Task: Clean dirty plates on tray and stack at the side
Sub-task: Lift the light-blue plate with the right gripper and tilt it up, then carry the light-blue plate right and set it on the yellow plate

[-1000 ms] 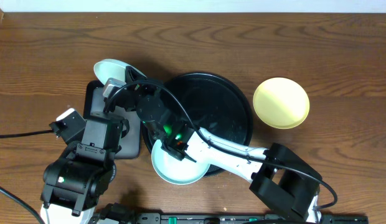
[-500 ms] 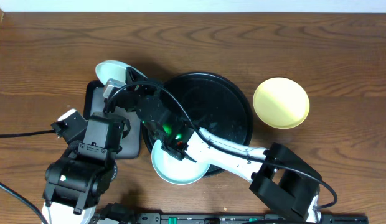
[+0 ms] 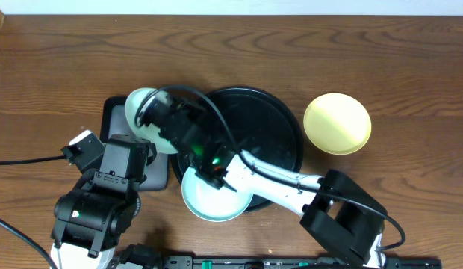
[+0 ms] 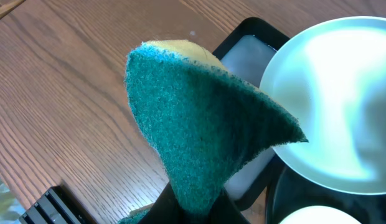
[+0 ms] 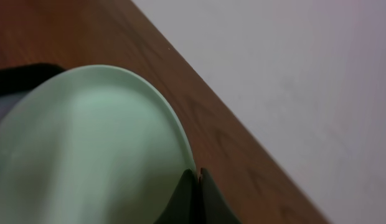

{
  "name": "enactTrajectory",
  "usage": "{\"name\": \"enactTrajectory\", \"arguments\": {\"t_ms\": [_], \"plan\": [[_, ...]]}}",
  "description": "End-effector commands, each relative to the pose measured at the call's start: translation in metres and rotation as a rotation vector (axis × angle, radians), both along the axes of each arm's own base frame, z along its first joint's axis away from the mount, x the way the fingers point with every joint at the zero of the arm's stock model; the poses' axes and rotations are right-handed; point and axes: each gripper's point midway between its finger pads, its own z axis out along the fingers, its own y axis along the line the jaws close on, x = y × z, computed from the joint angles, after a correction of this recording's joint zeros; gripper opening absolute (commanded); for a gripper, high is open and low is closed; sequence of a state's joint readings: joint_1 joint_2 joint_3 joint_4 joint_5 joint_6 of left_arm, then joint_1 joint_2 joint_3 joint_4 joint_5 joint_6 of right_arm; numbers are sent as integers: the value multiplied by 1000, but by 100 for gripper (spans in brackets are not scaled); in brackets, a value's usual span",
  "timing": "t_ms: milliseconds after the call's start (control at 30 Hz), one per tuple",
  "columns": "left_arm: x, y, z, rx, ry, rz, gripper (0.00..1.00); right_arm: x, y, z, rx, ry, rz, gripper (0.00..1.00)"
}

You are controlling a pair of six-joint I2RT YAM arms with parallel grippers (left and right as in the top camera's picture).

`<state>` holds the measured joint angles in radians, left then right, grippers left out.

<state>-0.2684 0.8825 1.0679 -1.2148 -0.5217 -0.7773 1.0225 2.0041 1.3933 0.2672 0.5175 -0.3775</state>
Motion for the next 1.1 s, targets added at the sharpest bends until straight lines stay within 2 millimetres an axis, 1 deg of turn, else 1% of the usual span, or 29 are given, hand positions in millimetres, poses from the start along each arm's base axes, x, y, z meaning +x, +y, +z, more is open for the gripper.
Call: {"name": "enactTrajectory", "arguments": {"t_ms": [0,133,267,333,367,433,533,667,700,733,767,867,933,967,1000,1033,1067], "plan": [[0,1,-1,11,9,-8,8,21,-16,8,214,79,-136,1],[0,1,-1,11,9,-7,8,28,-28,16,339,138,-193,1],[0,1,-1,11,9,-8,8,30,-40,24,441,269,-187,1],[0,1,-1,11,9,-8,8,30,-50,27,491,359,-184,1],[0,1,-1,11,9,-8,8,31,-61,29,531,433,-192,1],[0,1,-1,11,9,-8,8,33,-78,32,565,506,-210,1],[0,1,-2,11,11,-8,8,41,-118,33,583,591,-283,1],[0,1,-4,13,18,-8,8,48,-186,26,552,672,-430,1],[1,1,-5,14,20,-8,8,51,-212,23,534,685,-494,1],[1,1,-5,14,21,-8,8,52,-227,20,519,689,-529,1],[2,1,-5,14,23,-8,8,54,-247,16,499,699,-574,1],[5,-2,-6,10,26,-17,8,59,-315,4,496,744,-733,1],[6,-3,-7,7,29,-20,8,58,-342,-3,523,802,-770,1],[6,-3,-8,8,35,-23,8,49,-358,-11,540,902,-735,8],[7,-3,-9,9,37,-23,8,44,-362,-13,548,949,-708,20],[7,-3,-9,9,40,-23,8,39,-366,-16,557,990,-683,36],[7,-3,-9,9,42,-23,8,35,-369,-17,573,1030,-660,42]]}}
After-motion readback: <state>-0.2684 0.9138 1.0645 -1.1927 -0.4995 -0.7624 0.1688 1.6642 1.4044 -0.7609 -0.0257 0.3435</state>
